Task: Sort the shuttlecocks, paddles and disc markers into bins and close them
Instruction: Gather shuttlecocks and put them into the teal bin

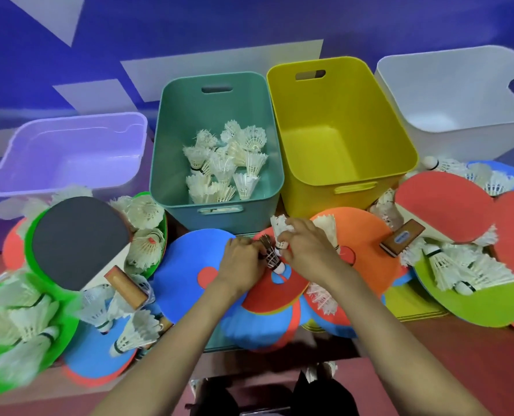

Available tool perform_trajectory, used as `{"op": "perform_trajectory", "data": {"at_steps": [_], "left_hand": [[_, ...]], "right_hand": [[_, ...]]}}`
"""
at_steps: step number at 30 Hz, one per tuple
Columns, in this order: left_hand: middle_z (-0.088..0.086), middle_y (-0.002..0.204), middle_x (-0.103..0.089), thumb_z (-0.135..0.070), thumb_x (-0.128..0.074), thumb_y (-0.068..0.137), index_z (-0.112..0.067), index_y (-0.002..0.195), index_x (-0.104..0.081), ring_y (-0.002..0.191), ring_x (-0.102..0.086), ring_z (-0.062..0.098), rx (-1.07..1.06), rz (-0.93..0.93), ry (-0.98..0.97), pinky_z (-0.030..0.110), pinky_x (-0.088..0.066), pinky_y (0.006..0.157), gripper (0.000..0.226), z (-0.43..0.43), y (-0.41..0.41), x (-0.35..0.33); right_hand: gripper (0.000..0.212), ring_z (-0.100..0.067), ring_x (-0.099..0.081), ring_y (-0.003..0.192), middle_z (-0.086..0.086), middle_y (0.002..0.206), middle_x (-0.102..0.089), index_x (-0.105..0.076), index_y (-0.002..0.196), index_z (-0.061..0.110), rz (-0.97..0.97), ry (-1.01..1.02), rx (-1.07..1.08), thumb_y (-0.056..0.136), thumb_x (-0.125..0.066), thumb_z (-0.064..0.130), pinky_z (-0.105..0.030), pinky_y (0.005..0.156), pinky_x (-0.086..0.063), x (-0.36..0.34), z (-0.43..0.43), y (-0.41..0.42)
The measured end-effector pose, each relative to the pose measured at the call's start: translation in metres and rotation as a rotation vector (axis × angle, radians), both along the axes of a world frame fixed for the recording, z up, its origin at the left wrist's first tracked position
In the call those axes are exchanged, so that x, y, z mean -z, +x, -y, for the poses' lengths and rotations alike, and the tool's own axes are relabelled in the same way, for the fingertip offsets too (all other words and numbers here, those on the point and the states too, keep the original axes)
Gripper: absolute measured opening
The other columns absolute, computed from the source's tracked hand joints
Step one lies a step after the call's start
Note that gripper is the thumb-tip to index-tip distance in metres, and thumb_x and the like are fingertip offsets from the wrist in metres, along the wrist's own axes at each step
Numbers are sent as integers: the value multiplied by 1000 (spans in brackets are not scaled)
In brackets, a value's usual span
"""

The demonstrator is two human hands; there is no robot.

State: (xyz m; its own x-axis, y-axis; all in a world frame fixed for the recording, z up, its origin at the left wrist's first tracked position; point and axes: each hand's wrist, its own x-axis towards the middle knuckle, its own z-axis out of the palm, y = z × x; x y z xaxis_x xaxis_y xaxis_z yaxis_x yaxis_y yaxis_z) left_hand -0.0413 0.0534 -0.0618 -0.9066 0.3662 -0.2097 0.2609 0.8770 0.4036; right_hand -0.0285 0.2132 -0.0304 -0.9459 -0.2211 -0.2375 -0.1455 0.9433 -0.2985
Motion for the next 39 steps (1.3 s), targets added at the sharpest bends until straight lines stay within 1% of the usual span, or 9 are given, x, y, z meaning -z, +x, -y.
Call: {"op": "perform_trajectory", "data": {"at_steps": [5,8,12,16,21,26,30,34,39], "left_hand": [[0,95,-66,-9,-64,79,-16,87,-68,97,-57,19,-29,-17,248,45,-27,107,11,-2,5,-5],[-4,87,-64,-11,-65,80,-15,84,-65,86,-54,13,-71,-147,434,39,-42,92,5,1,16,-17],[-4,89,-62,-19,-56,86,-14,85,-65,89,-56,11,-54,-342,548,18,-40,85,10,10,30,-45],[-1,90,-62,-9,-57,85,-11,85,-66,91,-57,12,-31,-574,634,21,-39,86,10,17,34,-75],[-9,93,-59,-9,-58,84,-19,87,-63,91,-56,9,-67,-727,693,26,-39,85,11,22,21,-109],[-10,97,-58,-9,-56,87,-11,90,-67,95,-56,9,-128,-749,645,28,-42,86,12,36,-4,-134],[2,105,-61,-15,-47,91,-9,106,-66,96,-59,23,-173,-670,466,35,-46,88,26,57,-33,-137],[13,102,-64,-5,-51,83,-3,106,-68,90,-63,36,-206,-534,187,41,-52,79,29,78,-63,-125],[7,116,-57,-5,-50,88,-15,116,-63,103,-59,32,-156,-263,-83,38,-49,83,32,89,-87,-109]], "right_hand": [[30,-23,-43,122,-3,124,-55,-58,119,18,-20,56,-7,91,-46,16,-32,101,-28,-3,-1,-3],[27,-25,-52,110,-4,111,-63,-65,107,15,-147,-137,87,85,-52,5,-32,92,-33,-20,-9,5],[16,-27,-60,83,-1,85,-66,-67,86,15,-388,-301,57,80,-58,3,-33,75,-41,-46,-26,18],[11,-18,-58,84,5,85,-63,-64,83,18,-512,-348,78,80,-56,10,-30,76,-39,-67,-29,20],[10,-22,-58,79,0,81,-59,-64,82,11,-678,-421,51,80,-55,6,-37,73,-46,-90,-18,7],[12,-21,-58,84,0,87,-61,-65,87,11,-716,-500,47,83,-55,6,-37,77,-47,-115,1,-19],[15,-23,-60,91,0,93,-64,-66,93,14,-703,-458,15,86,-54,9,-38,81,-47,-127,16,-49],[19,-28,-60,95,-4,98,-67,-68,98,13,-577,-326,-29,87,-54,7,-37,83,-47,-124,29,-83],[27,-24,-57,106,-2,114,-63,-65,109,21,-297,12,-126,90,-47,13,-32,82,-42,-112,41,-119]]}}
